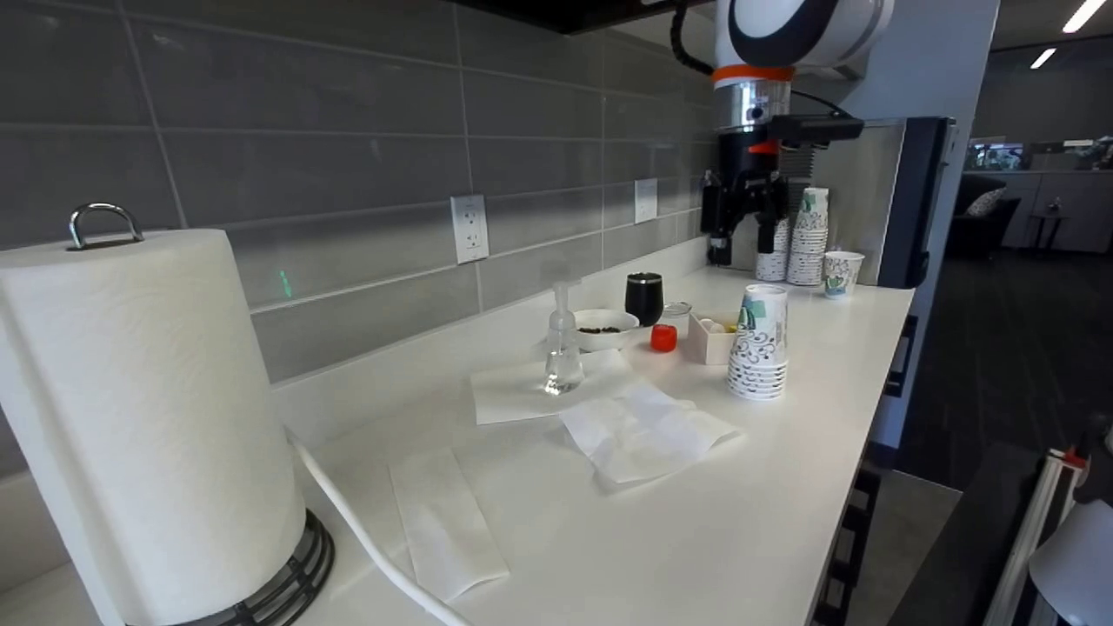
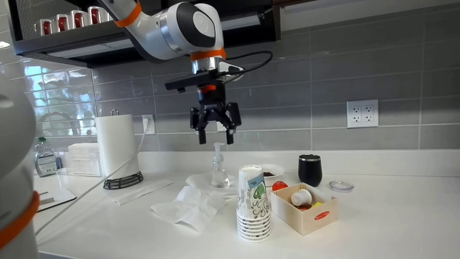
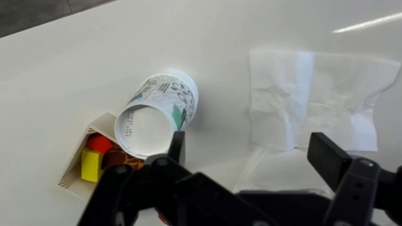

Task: Put the lid on the black cup

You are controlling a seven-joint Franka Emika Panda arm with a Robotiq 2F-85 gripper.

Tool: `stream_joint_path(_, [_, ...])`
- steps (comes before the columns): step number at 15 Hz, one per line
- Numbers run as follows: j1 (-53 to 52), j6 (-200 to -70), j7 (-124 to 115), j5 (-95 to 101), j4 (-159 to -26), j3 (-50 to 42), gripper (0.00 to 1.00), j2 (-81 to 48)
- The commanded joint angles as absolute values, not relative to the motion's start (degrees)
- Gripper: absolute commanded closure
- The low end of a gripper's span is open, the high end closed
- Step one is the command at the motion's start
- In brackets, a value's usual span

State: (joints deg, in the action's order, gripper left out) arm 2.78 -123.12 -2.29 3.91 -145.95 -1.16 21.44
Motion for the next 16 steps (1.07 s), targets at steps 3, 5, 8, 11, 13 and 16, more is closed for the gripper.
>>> stream_joint_path(3, [8.9, -133.6, -5.1, 4.6, -147.9, -5.6, 0.0, 23.4])
stream_joint_path(5, [10.7, -137.3, -5.0, 3.8, -146.5, -7.4, 0.0, 21.5])
stream_joint_path(8, [12.1, -145.3, -4.5, 1.6, -144.4, -10.2, 0.0, 17.4])
stream_joint_path(11, [12.1, -153.2, -3.4, -1.6, -141.8, -12.8, 0.0, 11.4])
stream_joint_path(13, [11.5, -156.6, -2.3, -5.0, -139.0, -14.5, 0.0, 6.8])
stream_joint_path(16, [11.7, -159.3, -0.3, -10.2, -133.4, -15.7, 0.0, -1.2])
